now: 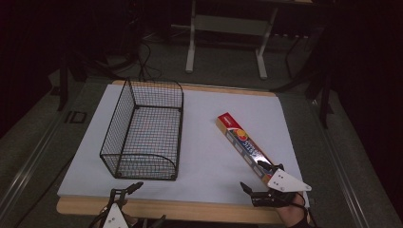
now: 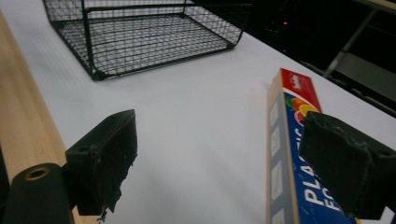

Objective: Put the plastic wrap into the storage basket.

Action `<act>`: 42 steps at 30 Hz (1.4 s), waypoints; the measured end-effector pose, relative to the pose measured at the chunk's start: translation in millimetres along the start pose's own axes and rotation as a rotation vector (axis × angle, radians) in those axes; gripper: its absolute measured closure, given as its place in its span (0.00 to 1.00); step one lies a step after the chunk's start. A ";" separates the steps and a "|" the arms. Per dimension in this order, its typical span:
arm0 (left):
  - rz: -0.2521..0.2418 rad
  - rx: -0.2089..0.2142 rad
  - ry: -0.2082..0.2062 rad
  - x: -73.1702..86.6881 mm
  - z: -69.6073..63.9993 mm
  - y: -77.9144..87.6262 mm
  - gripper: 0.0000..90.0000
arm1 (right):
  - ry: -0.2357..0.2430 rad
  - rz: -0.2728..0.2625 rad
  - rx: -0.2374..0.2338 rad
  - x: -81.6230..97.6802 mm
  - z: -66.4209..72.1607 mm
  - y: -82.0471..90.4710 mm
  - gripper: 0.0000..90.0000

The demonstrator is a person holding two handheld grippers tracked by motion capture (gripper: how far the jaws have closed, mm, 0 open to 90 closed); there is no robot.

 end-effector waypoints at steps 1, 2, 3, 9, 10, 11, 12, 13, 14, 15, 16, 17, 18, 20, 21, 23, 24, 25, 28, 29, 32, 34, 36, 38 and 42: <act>0.001 0.000 -0.002 0.0 -0.3 0.1 0.01 | 0.000 0.000 0.000 0.0 0.0 0.0 0.13; 0.000 0.001 -0.004 -0.3 -0.5 0.2 0.01 | 0.009 0.001 0.004 0.1 -0.1 -0.2 0.13; -0.003 0.003 -0.004 -0.6 -0.7 0.3 0.01 | 0.011 0.000 -0.001 -0.1 0.3 -0.3 0.13; -0.003 0.000 -0.002 -0.6 -0.1 0.2 0.01 | 0.019 0.028 -0.008 2.8 0.1 -2.6 0.13; -0.003 0.000 -0.002 -0.6 -0.1 0.2 0.01 | 0.018 0.035 -0.013 3.4 1.0 -3.2 0.13; -0.003 -0.001 -0.001 -0.7 0.0 0.0 0.01 | 0.018 0.035 -0.013 3.4 1.0 -3.2 0.13; -0.005 0.000 -0.001 -1.0 0.1 -0.1 0.01 | 0.029 0.050 -0.019 3.8 3.6 -4.2 0.13; -0.005 0.000 -0.001 -1.0 0.1 -0.1 0.01 | 0.032 0.048 -0.022 3.3 4.4 -4.4 0.13; -0.005 0.001 0.001 -0.9 0.2 -0.3 0.01 | 0.034 0.053 -0.030 3.1 5.6 -4.7 0.13; -0.004 0.001 0.002 -0.8 0.3 -0.4 0.01 | 0.034 0.051 -0.041 3.1 7.3 -4.5 0.13; -0.004 0.001 0.002 -0.8 0.3 -0.4 0.01 | 0.034 0.051 -0.041 3.1 7.3 -4.5 0.13; -0.005 0.001 0.002 -1.0 0.1 -0.2 0.01 | 0.039 0.045 -0.042 2.9 8.2 -4.3 0.13; -0.005 0.000 -0.001 -1.1 -0.1 -0.2 0.01 | 0.042 0.048 -0.045 3.1 9.1 -4.3 0.13; -0.002 0.000 -0.010 -0.9 -1.0 -0.2 0.01 | 0.045 0.043 -0.052 -0.3 10.0 -3.6 0.14; -0.002 0.002 -0.010 -1.0 -1.4 -0.3 0.01 | 0.045 0.043 -0.052 -0.3 10.0 -3.6 0.14; -0.002 0.004 -0.011 -1.1 -1.7 -0.7 0.01 | 0.044 0.036 -0.053 -6.9 10.5 -1.7 0.17; -0.003 0.005 -0.009 -1.1 -1.7 -0.7 0.01 | 0.043 0.033 -0.053 -8.6 10.8 -1.4 0.19; -0.003 0.004 -0.008 -1.0 -1.3 -0.6 0.01 | 0.043 0.033 -0.053 -8.6 10.8 -1.4 0.19; -0.004 0.001 -0.005 -1.0 -0.4 -0.5 0.01 | 0.049 0.026 -0.069 -13.1 12.5 -1.3 0.20; 0.005 -0.002 -0.013 0.1 -0.5 -0.9 0.01 | 0.067 -0.006 -0.076 -22.1 16.0 -1.9 0.20; -0.002 0.002 -0.012 -0.8 -0.9 -0.7 0.01 | 0.107 -0.033 -0.077 -31.1 18.6 -2.0 0.18; -0.005 0.004 -0.011 -1.3 -0.8 -0.4 0.01 | 0.115 -0.040 -0.082 -33.8 19.9 -2.3 0.18; -0.008 0.002 -0.009 -1.7 -0.3 0.1 0.01 | 0.111 -0.036 -0.080 -40.4 19.8 -3.2 0.15; -0.010 0.002 -0.007 -1.9 -0.2 0.2 0.01 | 0.096 -0.041 -0.073 -44.7 17.8 -2.8 0.14; -0.011 0.000 -0.018 -2.0 -0.6 0.0 0.01 | 0.056 -0.041 -0.093 -50.7 11.8 -0.7 0.14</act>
Point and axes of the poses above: each handheld gripper's, and its own axes: y roughly backward along the jaws, x roughly out of its underside, z roughly to its left, the point moved 9 cm from there along -y, roughly forward along the jaws
